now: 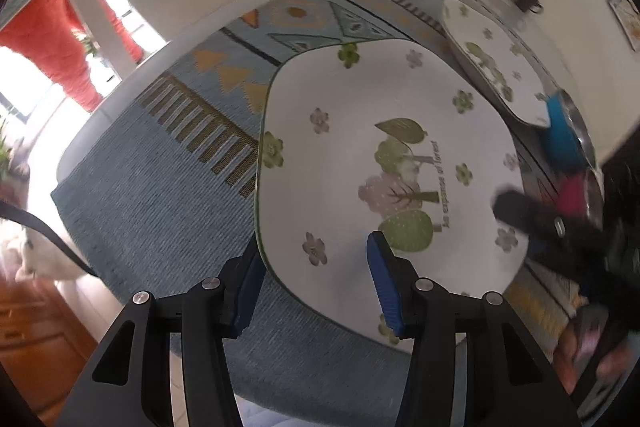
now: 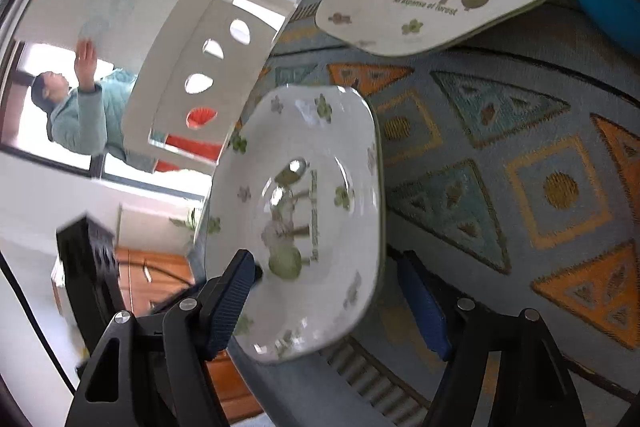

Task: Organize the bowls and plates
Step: 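Move the left tool to the rim of the white tree-print square plate while the right tool follows, then close the left gripper on the plate rim while the right gripper grips the opposite rim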

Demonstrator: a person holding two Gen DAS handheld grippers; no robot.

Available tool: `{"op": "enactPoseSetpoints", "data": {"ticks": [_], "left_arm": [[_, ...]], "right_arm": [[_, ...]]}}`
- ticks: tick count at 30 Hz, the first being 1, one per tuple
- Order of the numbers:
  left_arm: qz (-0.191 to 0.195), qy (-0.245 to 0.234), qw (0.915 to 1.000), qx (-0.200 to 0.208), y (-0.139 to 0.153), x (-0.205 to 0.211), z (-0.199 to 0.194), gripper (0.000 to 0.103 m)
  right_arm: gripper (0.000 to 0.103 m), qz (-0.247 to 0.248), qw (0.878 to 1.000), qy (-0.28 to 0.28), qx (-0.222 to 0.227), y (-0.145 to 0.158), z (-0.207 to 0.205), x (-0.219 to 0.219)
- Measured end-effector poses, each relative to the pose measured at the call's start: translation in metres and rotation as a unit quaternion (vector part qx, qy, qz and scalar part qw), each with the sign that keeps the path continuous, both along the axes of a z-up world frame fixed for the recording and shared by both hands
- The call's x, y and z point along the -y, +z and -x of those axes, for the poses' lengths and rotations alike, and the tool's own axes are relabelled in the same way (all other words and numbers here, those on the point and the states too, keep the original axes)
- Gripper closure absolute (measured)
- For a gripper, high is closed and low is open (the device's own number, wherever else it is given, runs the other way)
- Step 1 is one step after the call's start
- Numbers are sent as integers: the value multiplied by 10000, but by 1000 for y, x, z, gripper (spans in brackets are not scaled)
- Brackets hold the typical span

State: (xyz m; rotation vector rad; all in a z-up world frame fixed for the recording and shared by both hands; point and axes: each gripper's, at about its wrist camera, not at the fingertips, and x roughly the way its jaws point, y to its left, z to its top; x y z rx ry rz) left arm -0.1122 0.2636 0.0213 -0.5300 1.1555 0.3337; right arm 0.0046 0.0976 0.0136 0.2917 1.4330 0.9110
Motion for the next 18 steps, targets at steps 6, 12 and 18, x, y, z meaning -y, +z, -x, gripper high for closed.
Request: {"op": "enactPoseSetpoints", "data": {"ticks": [6,12,18], "left_arm": [[271,-293,9992,58,0,-23,-2,56],[573,-417,9971,285,-1,-38,-16,51],[361,-856,9952,308,0,-28,-28,51]], "right_arm": [[28,178,9992,-186,294,7,3,-25],[29,168,9955,-390,848,9,12,-23],[33,941,9832,-174,1556,16,30,-34]]}}
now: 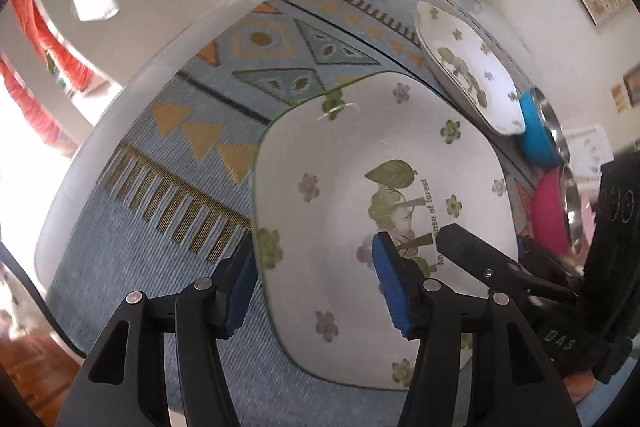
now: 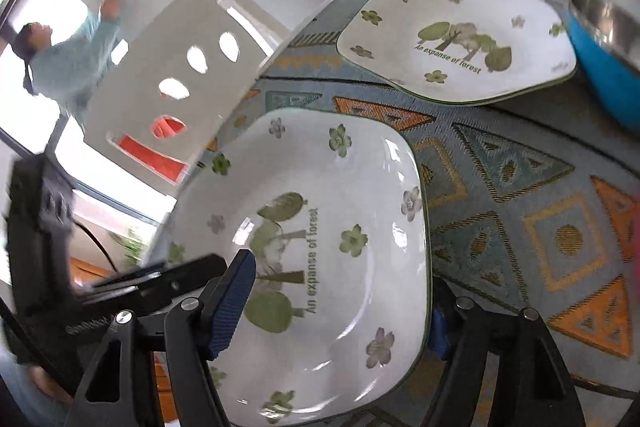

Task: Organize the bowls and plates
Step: 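Close the left gripper on the plate rim while the right gripper grips the opposite rim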

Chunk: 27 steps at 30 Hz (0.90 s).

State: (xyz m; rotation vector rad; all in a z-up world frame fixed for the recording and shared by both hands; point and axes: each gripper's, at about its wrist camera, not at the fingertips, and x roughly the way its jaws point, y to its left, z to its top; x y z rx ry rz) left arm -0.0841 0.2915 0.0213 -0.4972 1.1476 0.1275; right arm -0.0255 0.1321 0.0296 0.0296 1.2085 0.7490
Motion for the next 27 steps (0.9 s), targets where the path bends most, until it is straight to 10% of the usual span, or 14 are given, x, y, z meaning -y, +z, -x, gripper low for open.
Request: {"op": "enactPoseSetpoints", "data": {"ticks": [7,21,27], "left_arm": [[221,161,9996,104,-1,-25,4,78],[-528,-634,9966,64,-1,-55,-46,67],[-540,-1260,9905,132,3,-49,-73,63]], "right_arm": [[76,394,9983,-425,30,0,5,15],[72,527,9975,-417,-219,-2,53,-31],[51,595,9977,-280,-180,0,68,-55]]}}
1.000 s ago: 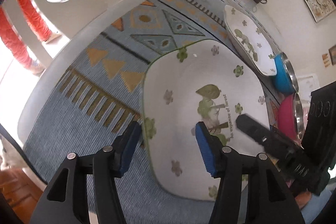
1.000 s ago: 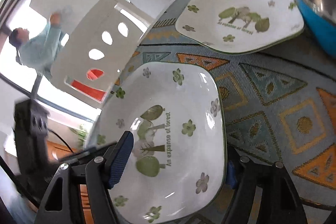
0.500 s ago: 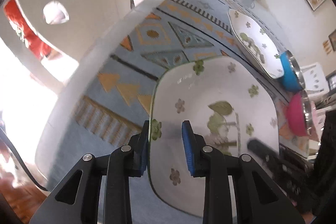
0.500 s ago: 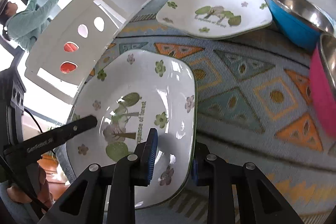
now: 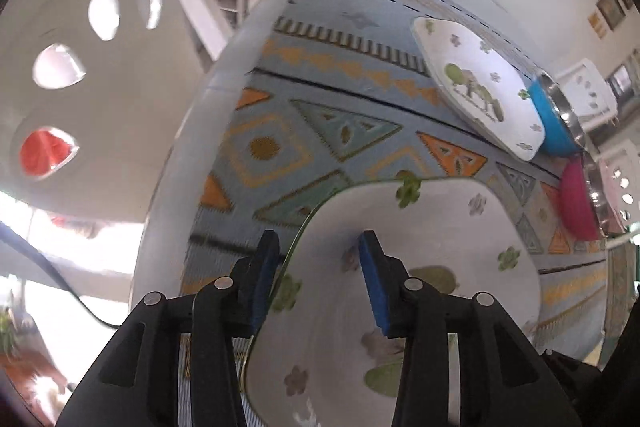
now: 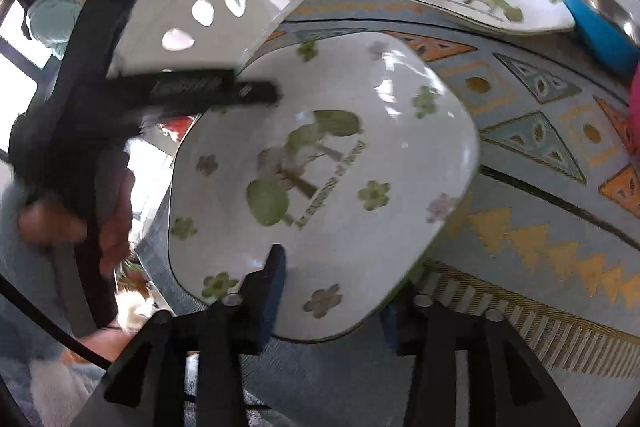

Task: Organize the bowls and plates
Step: 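Close the left gripper on the plate rim while the right gripper grips the opposite rim, then lift the plate with both grippers and carry it over the other tree-print plate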

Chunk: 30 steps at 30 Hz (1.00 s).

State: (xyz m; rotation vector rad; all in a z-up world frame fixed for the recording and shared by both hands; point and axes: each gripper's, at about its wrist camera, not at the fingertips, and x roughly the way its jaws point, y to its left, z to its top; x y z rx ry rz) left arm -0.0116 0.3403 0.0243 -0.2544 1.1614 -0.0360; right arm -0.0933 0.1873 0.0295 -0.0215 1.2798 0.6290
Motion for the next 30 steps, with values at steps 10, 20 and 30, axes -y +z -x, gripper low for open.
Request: {"op": "enactPoseSetpoints", "data": {"ticks": [10,20,30], "left_arm": [[412,66,9991,-35,14,3,-24,52],[400,-320,9965,663,52,35,-122,37],[295,-421,9986,78,3,60,-189,63]], "right_arm": [[37,857,9936,-598,428,17,-15,30],[34,-102,9697,-2276,879,44,-122,77],[34,-26,9693,-2407,503,-8,-174,72]]}}
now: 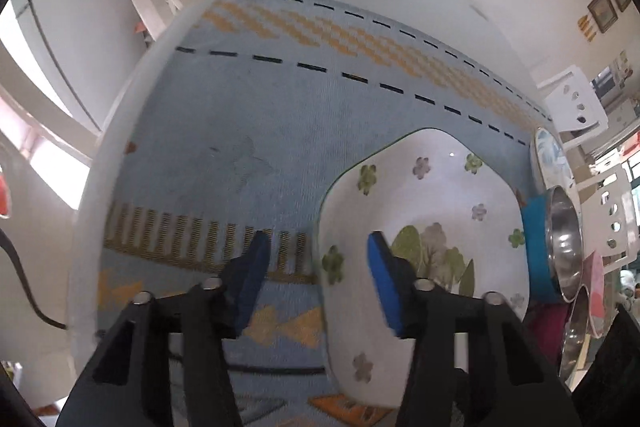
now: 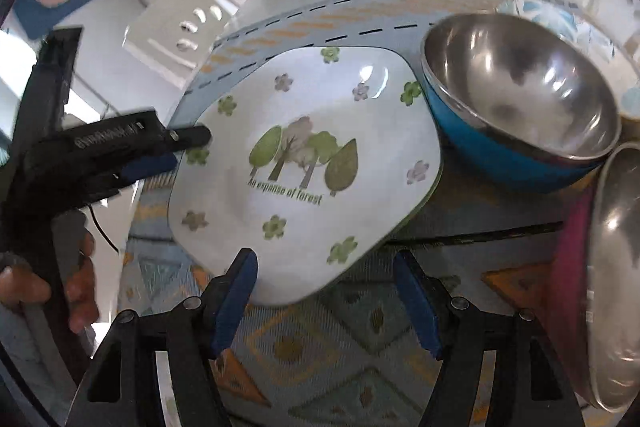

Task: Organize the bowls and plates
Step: 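Lift the plate with both grippers and carry it over the other tree-print plate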

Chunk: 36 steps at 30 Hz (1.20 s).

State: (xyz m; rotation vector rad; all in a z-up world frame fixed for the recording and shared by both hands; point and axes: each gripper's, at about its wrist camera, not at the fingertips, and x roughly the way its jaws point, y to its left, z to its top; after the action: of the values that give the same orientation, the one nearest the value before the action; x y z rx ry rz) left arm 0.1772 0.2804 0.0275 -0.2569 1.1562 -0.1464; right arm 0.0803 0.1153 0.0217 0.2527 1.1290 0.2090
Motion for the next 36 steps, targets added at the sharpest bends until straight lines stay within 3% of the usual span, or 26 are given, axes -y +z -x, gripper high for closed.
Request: {"op": "enactPoseSetpoints", "data": {"ticks": [6,9,14,24,32,36], "left_arm": [[-120,-259,9996,-21,-6,14,-1,76],[-215,-336,9992,-8,-5,18,1,76],[-135,-360,9993,-5,-4,19,12,76],[-276,-378,9988,146,5,17,49,76],[-202,-157,9994,254,13,11,86,76],[-377,-107,9984,397,24,12,103,75]], "right_arm": [[34,379,9978,402,371,-5,-19,-13],[34,471,9971,447,400,-6,-22,-16],[62,357,9974,533,324,-5,-25,-4],[66,-239,9977,608,154,-4,-18,1],[66,-390,9953,805,377,13,-3,-2],[66,-329,9931,982,557,23,6,-5]]}}
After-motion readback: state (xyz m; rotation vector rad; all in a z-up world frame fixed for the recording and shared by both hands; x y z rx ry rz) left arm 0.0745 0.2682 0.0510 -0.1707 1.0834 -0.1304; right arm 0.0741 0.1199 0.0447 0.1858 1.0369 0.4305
